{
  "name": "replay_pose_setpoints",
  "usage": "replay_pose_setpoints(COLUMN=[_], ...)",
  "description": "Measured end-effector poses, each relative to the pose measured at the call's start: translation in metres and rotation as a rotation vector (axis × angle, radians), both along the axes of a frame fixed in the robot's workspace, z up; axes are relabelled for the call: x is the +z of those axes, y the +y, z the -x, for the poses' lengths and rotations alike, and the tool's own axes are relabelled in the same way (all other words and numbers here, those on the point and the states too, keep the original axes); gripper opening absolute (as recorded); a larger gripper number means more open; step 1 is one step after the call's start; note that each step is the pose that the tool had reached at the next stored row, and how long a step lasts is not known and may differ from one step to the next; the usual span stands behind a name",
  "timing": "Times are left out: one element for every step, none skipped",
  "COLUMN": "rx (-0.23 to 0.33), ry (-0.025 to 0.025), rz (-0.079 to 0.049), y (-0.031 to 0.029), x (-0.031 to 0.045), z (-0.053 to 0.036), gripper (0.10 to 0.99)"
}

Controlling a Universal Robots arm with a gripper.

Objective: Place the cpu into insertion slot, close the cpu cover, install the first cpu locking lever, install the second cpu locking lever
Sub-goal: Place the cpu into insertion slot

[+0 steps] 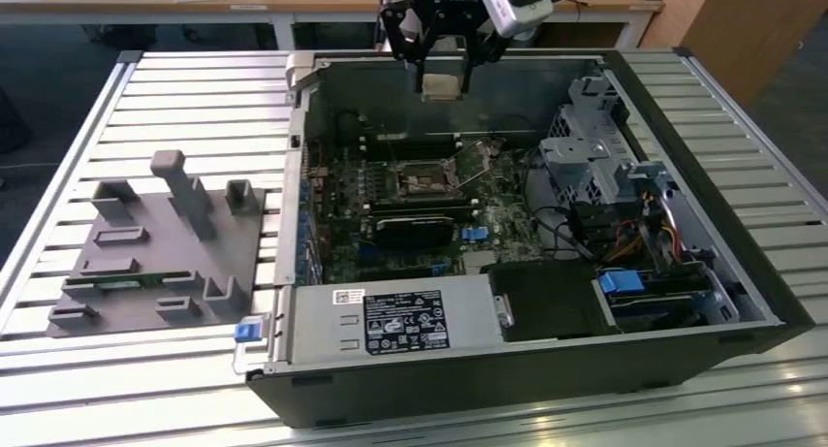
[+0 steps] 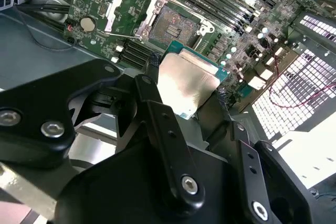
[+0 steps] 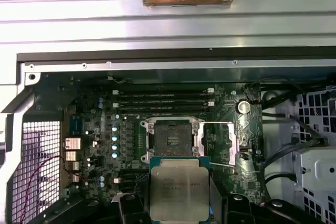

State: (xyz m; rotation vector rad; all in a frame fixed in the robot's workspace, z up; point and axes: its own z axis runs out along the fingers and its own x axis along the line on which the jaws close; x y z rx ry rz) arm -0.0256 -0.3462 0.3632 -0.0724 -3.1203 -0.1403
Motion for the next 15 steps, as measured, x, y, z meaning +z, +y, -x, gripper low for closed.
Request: replay_pose_setpoints(rx=[-0.003,-0.006,-0.009,-0.012,-0.015,-0.018,-0.019,-0.021,-0.024,-0.026,-0.028,-0.031,-0.033,-0.035,-0.037], ry=[0.0000,0.0000,0.0000,0.0000,0.0000,0.0000,0.0000,-0.0001,0.0000,0.0000,0.0000,0.0000,0.0000,0.0000,0.0000], rz=[0.000,0.000,0.000,0.000,0.000,0.000,0.000,0.000,0.000,0.000,0.000,0.000,0.000,0.000,0.000], y=[0.0000,0.0000,0.0000,0.0000,0.0000,0.0000,0.0000,0.0000,0.0000,0.0001,0.0001,0.0001,0.0001,0.0001,0.0001], x=[0.0000,0.0000,0.0000,0.0000,-0.0001,-0.0001,-0.0001,-0.0001,-0.0001,-0.0001,-0.0001,-0.0001,-0.0001,-0.0001,-0.0001], z=[0.0000,0.0000,0.0000,0.0000,0.0000,0.0000,0.0000,0.0000,0.0000,0.0000,0.0000,0.0000,0.0000,0.0000,0.0000], gripper=[0.541,0.541,0.541,0.541,0.541,0.541,0.541,0.541,0.541,0.541,0.541,0.541,0.541,0.541,0.541])
